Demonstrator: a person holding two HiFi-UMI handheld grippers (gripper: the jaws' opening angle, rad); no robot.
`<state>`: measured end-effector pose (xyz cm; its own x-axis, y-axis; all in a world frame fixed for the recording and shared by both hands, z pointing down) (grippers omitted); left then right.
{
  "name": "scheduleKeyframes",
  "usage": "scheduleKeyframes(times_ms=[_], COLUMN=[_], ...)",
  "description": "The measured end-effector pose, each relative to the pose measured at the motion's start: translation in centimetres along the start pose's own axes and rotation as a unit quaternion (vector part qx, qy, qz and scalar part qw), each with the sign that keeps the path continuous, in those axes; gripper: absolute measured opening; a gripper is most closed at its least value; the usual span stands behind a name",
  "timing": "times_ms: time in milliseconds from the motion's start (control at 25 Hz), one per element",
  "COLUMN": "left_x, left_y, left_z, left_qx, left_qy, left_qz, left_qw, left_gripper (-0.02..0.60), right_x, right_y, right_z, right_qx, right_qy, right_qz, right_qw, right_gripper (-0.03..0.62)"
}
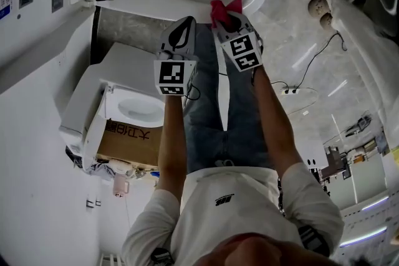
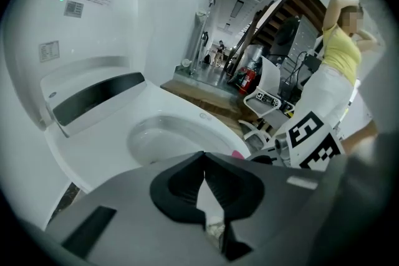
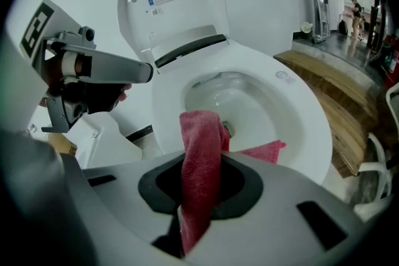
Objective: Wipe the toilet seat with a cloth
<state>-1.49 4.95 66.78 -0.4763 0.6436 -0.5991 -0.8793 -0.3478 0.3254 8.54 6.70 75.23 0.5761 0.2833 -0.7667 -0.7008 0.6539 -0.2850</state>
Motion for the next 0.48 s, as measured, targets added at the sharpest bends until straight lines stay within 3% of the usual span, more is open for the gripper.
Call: scheduleKeyframes(times_ms=[480], left_x=[-2.9], left_y=[-4.0], left_z=[-0.7], left_qx=[-0.022], left_qy=[0.013], left_qz=[0.035], left_qw=[0.9990], left_gripper=[0.011], right_x=[2.9], right_y=[-4.2], right_z=[1.5], right_qx=[-0.036], right_qy=[-0.009], right_qz=[0.042], right_qw=[0.998], right_gripper=[0.049])
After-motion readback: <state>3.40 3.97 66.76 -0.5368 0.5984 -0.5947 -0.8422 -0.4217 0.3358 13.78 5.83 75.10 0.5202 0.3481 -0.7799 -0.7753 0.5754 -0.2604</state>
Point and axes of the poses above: the fingertips, and each gripper's own axes: x backward along the fingers, y to its left, z out of its underside, the point moved 3 cm from there along x, backward along the fingers, and after that the axes turned 5 degrees about -y, right-handed, at the moved point
